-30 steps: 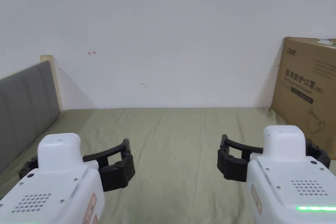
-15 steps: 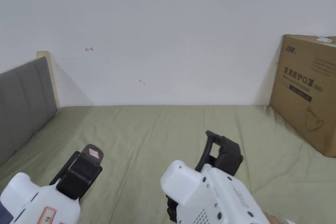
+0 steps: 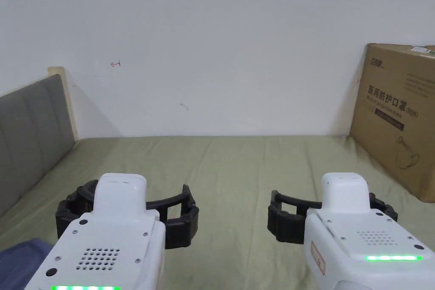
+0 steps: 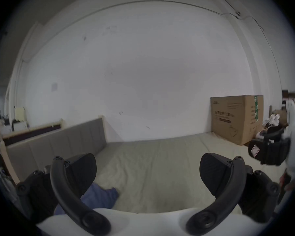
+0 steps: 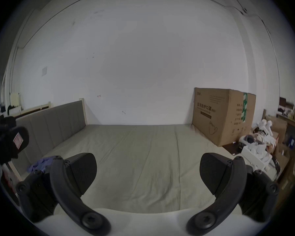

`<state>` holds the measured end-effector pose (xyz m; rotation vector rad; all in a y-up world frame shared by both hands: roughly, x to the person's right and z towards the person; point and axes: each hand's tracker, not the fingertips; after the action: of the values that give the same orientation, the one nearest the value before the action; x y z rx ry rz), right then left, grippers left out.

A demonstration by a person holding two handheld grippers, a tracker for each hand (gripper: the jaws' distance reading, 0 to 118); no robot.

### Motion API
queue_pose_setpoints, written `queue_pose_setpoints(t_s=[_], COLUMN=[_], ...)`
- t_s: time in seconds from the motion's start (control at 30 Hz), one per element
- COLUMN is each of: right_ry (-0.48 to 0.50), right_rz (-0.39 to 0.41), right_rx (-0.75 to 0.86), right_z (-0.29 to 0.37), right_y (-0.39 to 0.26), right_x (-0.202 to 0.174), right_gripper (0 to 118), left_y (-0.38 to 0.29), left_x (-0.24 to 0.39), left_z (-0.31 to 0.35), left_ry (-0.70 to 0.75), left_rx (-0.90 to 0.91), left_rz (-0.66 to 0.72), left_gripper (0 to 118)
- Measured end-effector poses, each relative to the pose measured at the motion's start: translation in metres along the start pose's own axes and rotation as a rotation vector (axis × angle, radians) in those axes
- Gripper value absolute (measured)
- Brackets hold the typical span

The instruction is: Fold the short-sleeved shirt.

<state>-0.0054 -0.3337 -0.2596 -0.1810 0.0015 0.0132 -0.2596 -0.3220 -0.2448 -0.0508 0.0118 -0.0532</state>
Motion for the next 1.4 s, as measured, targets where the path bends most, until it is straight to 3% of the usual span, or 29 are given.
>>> queue_pose_setpoints(t_s=[0.1, 0.2, 0.27, 0.3, 0.33, 0.37, 0.4, 0.47, 0.57, 0.67, 0.8, 0.97, 1.13, 1.2, 1.3, 1.4], right_ry=[0.052, 0.081, 0.090, 0.098, 0.104, 0.102, 0.086, 0.061, 0.151, 0.119, 0.117, 0.193, 0.376, 0.478, 0.597, 0.703], right_rz=[-0.047, -0.034, -0.067, -0.087, -0.088, -0.074, -0.034, -0.011, -0.047, -0.047, 0.019, -0.004, 0.060, 0.049, 0.087, 0.127], right_rx=[0.027, 0.042, 0.056, 0.064, 0.064, 0.076, 0.085, 0.065, 0.009, 0.041, 0.039, 0.035, 0.041, 0.020, -0.004, -0.031], right_z=[0.004, 0.006, 0.009, 0.012, 0.014, 0.016, 0.016, 0.012, 0.011, 0.010, 0.008, 0.002, -0.008, -0.013, -0.019, -0.021], right_y=[0.009, 0.018, 0.019, 0.020, 0.020, 0.019, 0.020, 0.017, 0.014, 0.013, 0.015, 0.022, 0.029, 0.028, 0.022, 0.015], right_x=[-0.001, -0.004, -0.004, -0.004, -0.005, -0.007, -0.010, -0.012, -0.009, -0.012, -0.022, -0.037, -0.099, -0.128, -0.176, -0.216], right_gripper=[118, 118, 114, 107, 74, 25, 4, 4, 3, 0, 0, 0, 0, 0, 0, 0], left_y=[0.005, 0.011, 0.013, 0.014, 0.013, 0.012, 0.011, 0.010, 0.010, 0.010, 0.011, 0.014, 0.016, 0.016, 0.011, 0.003], left_x=[-0.007, -0.011, -0.014, -0.014, -0.015, -0.015, -0.015, -0.016, -0.019, -0.016, -0.018, -0.040, -0.098, -0.121, -0.148, -0.170], left_z=[0.001, 0.005, 0.007, 0.007, 0.007, 0.006, 0.004, 0.004, 0.006, 0.002, -0.001, 0.011, 0.043, 0.060, 0.081, 0.092], left_ry=[0.004, -0.008, -0.026, -0.027, -0.025, -0.005, 0.013, 0.021, -0.013, 0.021, -0.011, 0.019, 0.211, 0.316, 0.481, 0.550], left_rx=[0.016, 0.041, 0.036, 0.033, 0.033, 0.023, 0.016, 0.009, 0.000, -0.003, -0.021, -0.015, -0.010, 0.004, -0.016, -0.055], left_rz=[0.045, 0.060, 0.067, 0.069, 0.069, 0.066, 0.065, 0.075, 0.090, 0.074, 0.075, 0.082, 0.116, 0.123, 0.067, 0.090], left_gripper=[118, 117, 100, 80, 44, 20, 9, 0, 0, 0, 0, 0, 0, 0, 0, 0])
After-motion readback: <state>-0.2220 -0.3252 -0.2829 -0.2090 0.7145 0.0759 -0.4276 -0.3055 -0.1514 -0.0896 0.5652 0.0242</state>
